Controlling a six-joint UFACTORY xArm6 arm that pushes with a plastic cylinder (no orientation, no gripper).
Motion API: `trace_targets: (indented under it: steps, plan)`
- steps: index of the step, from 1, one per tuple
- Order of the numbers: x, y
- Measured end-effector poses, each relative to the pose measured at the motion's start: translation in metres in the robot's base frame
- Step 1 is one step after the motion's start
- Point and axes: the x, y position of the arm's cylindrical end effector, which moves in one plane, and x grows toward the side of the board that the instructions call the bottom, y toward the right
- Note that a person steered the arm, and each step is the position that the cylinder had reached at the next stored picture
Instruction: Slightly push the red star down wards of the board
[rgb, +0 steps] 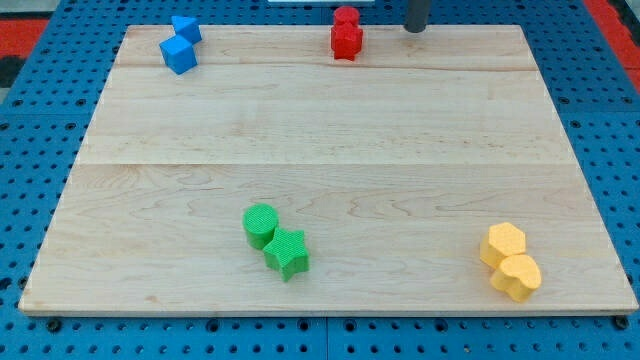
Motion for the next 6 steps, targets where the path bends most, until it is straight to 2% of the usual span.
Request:
trace_targets:
  steps: [1,3,5,6]
  plan:
    - [0.0,-0.003]
    - [0.006,-0.07]
    - [0.041,-0.076]
    - [0.037,-0.049]
